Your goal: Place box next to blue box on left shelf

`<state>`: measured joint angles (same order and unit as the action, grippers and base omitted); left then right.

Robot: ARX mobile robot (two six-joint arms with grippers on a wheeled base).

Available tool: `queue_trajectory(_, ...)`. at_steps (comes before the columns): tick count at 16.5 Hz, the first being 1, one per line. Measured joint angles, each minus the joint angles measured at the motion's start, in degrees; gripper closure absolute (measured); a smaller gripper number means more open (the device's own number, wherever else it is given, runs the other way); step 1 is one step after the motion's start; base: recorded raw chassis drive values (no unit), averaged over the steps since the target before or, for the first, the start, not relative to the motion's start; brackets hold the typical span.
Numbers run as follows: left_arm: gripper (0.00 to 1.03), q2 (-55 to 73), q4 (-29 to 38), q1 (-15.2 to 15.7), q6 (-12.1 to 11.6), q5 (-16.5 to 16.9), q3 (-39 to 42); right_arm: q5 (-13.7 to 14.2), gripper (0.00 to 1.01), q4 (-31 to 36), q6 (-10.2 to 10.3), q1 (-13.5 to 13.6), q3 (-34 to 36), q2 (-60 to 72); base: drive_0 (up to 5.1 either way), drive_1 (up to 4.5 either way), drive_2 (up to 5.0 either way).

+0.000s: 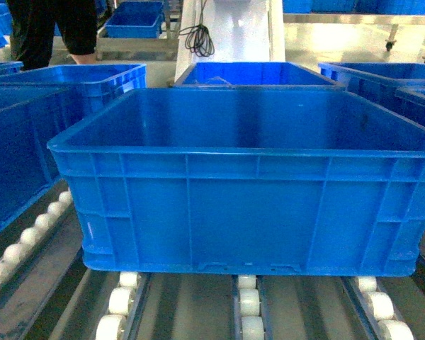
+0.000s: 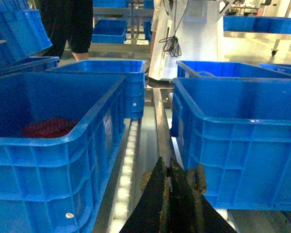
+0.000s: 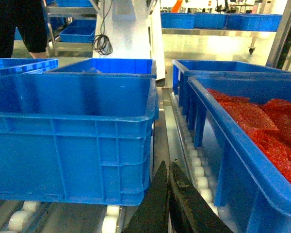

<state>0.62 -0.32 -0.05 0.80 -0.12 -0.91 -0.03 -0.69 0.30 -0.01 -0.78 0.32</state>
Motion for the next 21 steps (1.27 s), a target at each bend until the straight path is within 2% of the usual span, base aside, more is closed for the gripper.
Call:
queue_trajectory(4, 1.01, 0.0, 0.0, 0.0, 0.0, 0.1, 0.0, 0.0, 1.0, 0.3, 0.0, 0.0, 0.0, 0.0, 0.0, 0.0, 0.0)
queue_trajectory(5, 0.95, 0.0, 0.0, 0.0, 0.0, 0.1, 0.0, 0.0, 0.89, 0.4, -0.1, 0.0, 0.0, 0.0, 0.0, 0.0, 0.0)
queue_trajectory(11, 0.17, 0.0, 0.0, 0.0, 0.0, 0.1, 0.0, 0.0, 0.09, 0.4, -0.1, 0.0, 0.0, 0.0, 0.0, 0.0, 0.0)
queue_trajectory(12, 0.04, 0.0, 0.0, 0.0, 0.0, 0.1, 0.0, 0.0, 0.01, 0.4, 0.0, 0.0, 0.0, 0.0, 0.0, 0.0, 0.0)
queue_trajectory(13, 0.05, 0.0, 0.0, 0.0, 0.0, 0.1, 0.0, 0.0, 0.04, 0.4, -0.1, 0.0, 0.0, 0.0, 0.0, 0.0, 0.0)
queue_trajectory(21, 0.05, 0.0, 0.0, 0.0, 0.0, 0.1, 0.0, 0.0, 0.03, 0.4, -0.1, 0.0, 0.0, 0.0, 0.0, 0.0, 0.0)
